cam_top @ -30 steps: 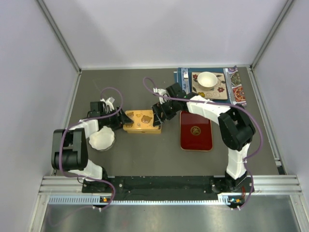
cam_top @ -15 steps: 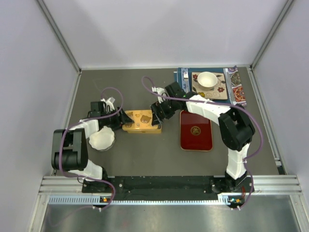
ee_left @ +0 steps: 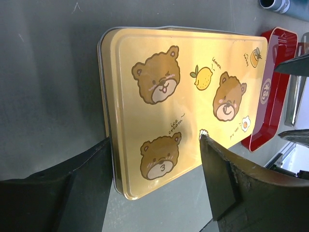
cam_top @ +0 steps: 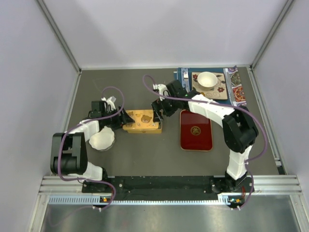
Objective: Pack the cookies
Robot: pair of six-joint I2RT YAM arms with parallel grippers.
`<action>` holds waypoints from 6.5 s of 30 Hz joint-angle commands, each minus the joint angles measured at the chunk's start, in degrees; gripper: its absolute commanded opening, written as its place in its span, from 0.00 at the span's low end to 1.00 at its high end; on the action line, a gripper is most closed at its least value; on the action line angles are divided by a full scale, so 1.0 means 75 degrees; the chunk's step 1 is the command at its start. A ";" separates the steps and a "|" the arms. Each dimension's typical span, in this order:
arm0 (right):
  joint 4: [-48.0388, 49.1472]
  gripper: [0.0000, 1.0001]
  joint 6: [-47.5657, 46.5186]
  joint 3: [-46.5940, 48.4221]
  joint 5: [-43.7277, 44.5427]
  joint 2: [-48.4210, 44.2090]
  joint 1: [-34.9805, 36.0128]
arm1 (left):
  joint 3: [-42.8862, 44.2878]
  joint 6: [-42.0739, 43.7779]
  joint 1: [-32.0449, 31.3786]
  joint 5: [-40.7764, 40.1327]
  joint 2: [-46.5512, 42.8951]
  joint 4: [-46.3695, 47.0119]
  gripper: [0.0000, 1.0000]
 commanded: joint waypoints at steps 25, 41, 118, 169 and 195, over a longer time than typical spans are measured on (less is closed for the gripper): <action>0.0137 0.90 0.0030 0.0141 0.0318 0.0253 0.0107 | 0.0401 0.0081 -0.0048 0.0092 0.0164 0.0104 0.80; 0.0148 0.90 0.0170 0.0480 -0.0069 0.0839 0.0107 | 0.0718 0.0128 -0.0048 0.0151 0.0445 0.0022 0.80; -0.0555 0.25 0.0241 0.0188 0.0751 0.1343 -0.0865 | 0.1421 0.1370 -0.0939 -0.1595 -0.0059 -0.1407 0.99; -0.0485 0.68 0.0662 0.0961 -0.1006 0.1402 -0.0865 | 0.1808 0.1499 -0.1442 -0.1771 -0.0106 -0.1771 0.90; -0.0485 0.67 0.0580 0.1207 -0.1334 0.1472 -0.0901 | 0.1749 0.1488 -0.1536 -0.1865 -0.0059 -0.1701 0.91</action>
